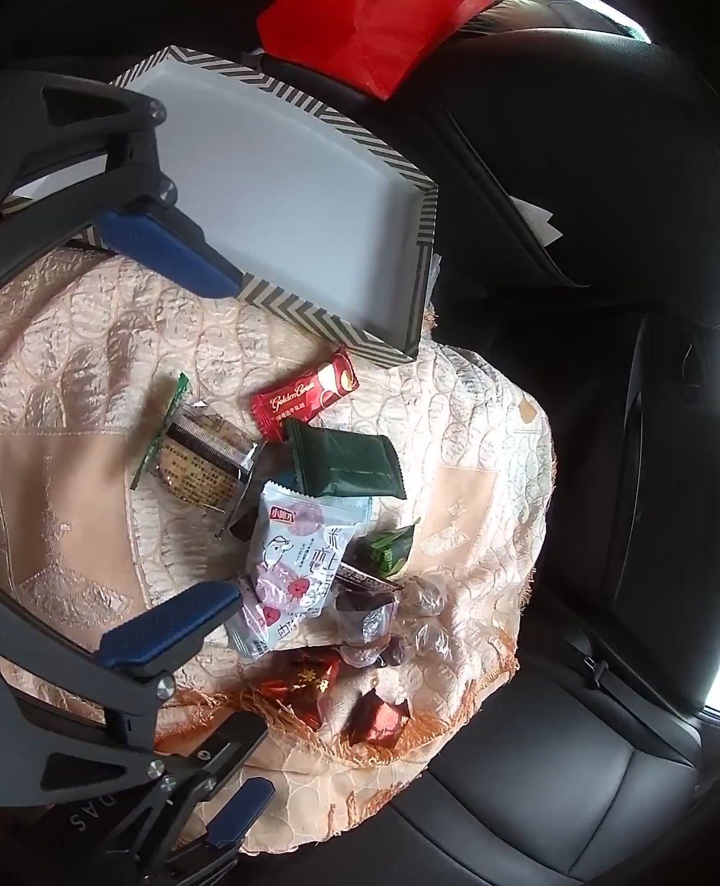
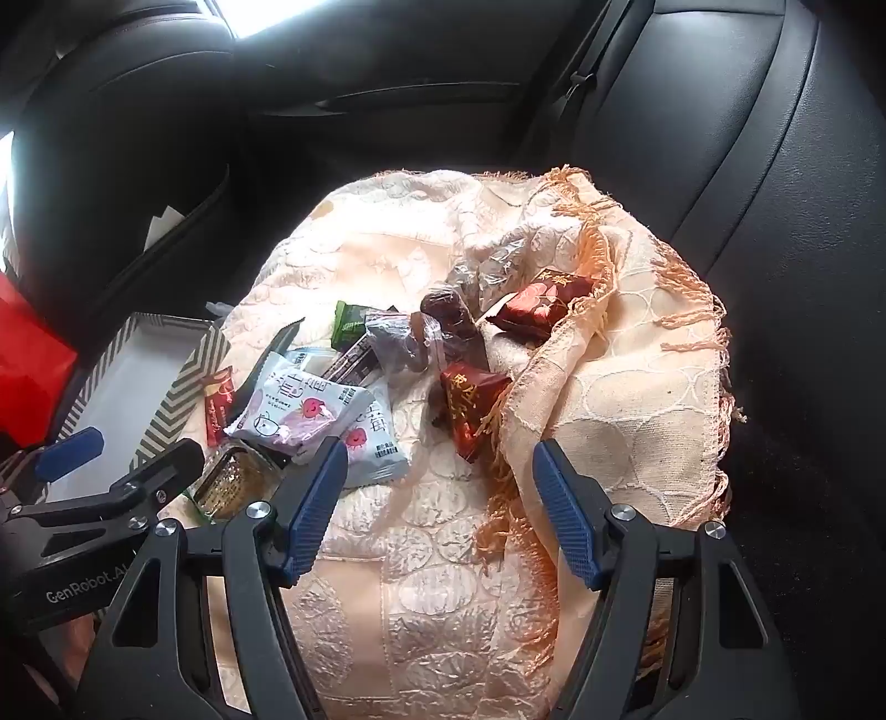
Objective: Organize snacks
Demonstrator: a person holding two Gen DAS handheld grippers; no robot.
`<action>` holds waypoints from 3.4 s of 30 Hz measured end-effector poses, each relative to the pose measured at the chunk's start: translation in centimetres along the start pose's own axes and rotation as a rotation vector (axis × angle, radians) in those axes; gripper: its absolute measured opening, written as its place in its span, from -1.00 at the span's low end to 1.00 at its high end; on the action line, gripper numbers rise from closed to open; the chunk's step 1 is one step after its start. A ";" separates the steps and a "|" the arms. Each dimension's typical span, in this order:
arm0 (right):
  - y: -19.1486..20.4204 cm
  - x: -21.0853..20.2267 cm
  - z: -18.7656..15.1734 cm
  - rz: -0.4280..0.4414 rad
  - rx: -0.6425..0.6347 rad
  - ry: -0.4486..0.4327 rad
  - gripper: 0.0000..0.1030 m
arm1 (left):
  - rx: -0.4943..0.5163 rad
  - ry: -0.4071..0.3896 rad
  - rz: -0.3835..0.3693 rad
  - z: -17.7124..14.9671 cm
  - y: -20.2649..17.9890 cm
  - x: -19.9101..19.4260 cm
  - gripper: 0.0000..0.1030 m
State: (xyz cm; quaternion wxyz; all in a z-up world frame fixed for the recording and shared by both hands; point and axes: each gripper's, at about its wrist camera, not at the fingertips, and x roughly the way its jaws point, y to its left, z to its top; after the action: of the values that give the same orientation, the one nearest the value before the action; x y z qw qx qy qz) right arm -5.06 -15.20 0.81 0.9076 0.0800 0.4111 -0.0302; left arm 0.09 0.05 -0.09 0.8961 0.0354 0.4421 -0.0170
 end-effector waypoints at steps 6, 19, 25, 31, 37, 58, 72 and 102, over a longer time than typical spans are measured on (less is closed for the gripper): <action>0.1 0.5 0.0 0.003 -0.010 0.017 0.36 | 0.001 0.016 0.000 0.2 0.0 1.3 1.00; 0.6 2.1 0.6 0.015 -0.046 0.062 0.36 | 0.015 0.073 -0.013 0.2 0.8 2.9 1.00; -0.2 2.1 0.7 0.026 -0.012 0.060 0.36 | 0.046 0.111 -0.021 1.4 0.0 4.3 1.00; -0.6 2.2 0.6 0.031 -0.004 0.067 0.36 | 0.099 0.148 -0.029 2.2 -1.8 5.6 1.00; -0.9 1.8 0.5 0.045 0.011 0.063 0.36 | 0.135 0.168 -0.057 2.7 -3.4 6.7 1.00; -1.8 2.1 0.6 0.035 0.047 0.074 0.36 | 0.132 0.203 -0.121 2.8 -3.8 8.8 0.20; 3.0 7.2 2.0 0.078 -0.150 0.241 0.36 | 0.064 0.138 -0.085 2.2 1.4 4.8 0.02; 4.2 2.7 0.0 0.214 -0.202 0.271 -0.03 | 0.012 0.097 -0.098 1.4 4.3 1.2 0.02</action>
State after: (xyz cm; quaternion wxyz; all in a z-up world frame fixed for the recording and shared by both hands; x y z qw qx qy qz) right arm -2.77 -11.02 -0.67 0.8455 0.0352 0.5194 0.1189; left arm 2.20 4.20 0.04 0.8714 0.0198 0.4862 -0.0618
